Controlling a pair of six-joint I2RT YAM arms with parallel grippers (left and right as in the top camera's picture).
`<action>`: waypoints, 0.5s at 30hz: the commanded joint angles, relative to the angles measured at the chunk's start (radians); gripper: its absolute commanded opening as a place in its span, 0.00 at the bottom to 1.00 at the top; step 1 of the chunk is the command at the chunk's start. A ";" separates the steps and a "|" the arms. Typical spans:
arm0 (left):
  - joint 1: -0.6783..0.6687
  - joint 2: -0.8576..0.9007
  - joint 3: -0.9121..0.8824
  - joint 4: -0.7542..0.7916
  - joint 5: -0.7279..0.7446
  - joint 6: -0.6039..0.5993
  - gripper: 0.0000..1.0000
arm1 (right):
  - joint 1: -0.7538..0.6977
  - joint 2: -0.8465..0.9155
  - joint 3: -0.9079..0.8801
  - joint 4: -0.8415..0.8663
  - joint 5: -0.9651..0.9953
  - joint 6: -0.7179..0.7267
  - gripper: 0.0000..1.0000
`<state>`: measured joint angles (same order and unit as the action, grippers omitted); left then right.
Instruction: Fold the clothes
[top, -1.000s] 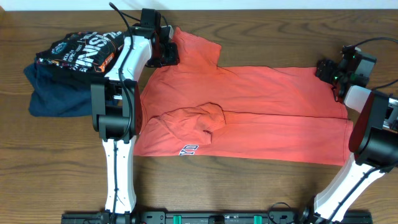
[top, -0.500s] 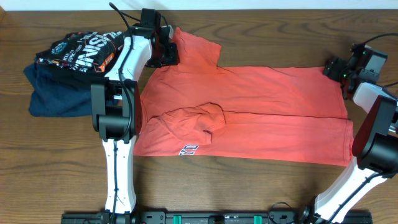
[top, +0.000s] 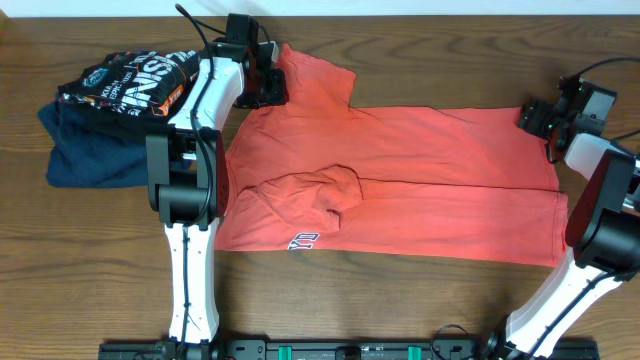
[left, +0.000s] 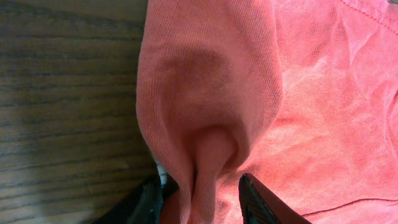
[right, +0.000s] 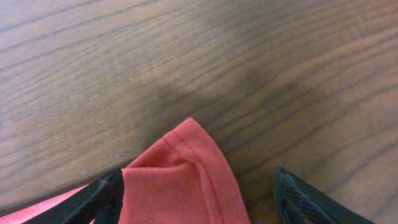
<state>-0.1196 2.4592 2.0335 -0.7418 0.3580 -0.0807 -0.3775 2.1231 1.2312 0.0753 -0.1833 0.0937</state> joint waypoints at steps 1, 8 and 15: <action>0.009 0.040 -0.023 -0.032 -0.057 -0.003 0.43 | 0.024 0.020 0.010 -0.003 0.004 -0.004 0.64; 0.009 0.040 -0.023 -0.032 -0.057 -0.003 0.43 | 0.024 0.020 0.010 -0.004 0.004 0.006 0.46; 0.009 0.040 -0.023 -0.032 -0.056 -0.003 0.43 | 0.024 0.020 0.010 -0.013 0.067 0.061 0.16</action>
<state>-0.1196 2.4592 2.0346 -0.7448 0.3557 -0.0807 -0.3626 2.1262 1.2316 0.0689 -0.1673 0.1104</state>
